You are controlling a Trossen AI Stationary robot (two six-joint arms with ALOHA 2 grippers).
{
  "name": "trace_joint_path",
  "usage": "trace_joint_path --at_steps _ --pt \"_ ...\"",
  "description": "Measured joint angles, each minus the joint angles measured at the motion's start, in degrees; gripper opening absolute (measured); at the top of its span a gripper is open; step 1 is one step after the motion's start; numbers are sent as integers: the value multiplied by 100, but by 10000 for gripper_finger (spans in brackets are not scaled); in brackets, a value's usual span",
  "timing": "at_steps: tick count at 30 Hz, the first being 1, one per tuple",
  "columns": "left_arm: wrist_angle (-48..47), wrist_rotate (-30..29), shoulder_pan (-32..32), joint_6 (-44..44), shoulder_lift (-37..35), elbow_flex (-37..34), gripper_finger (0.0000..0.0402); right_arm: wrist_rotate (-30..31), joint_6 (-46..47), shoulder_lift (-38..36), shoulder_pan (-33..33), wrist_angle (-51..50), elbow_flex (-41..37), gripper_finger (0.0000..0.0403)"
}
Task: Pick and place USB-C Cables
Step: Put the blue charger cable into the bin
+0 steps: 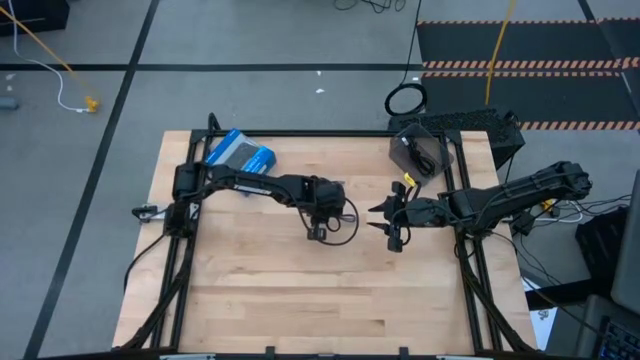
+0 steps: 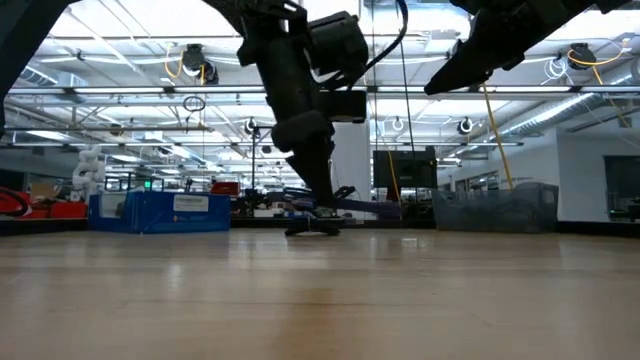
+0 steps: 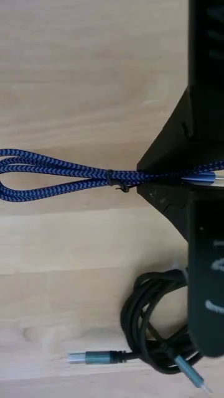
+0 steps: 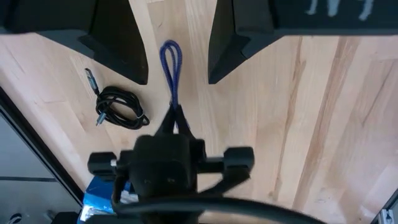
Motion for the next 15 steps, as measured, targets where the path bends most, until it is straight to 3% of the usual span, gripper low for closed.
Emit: trace_joint_path --at_steps 7,15 --pt "-752 -141 -75 -300 -303 215 33 -2 6 0 0 -109 0 160" --pt "-1159 -160 -114 -482 -1169 205 33 -4 112 0 0 -178 -2 160"
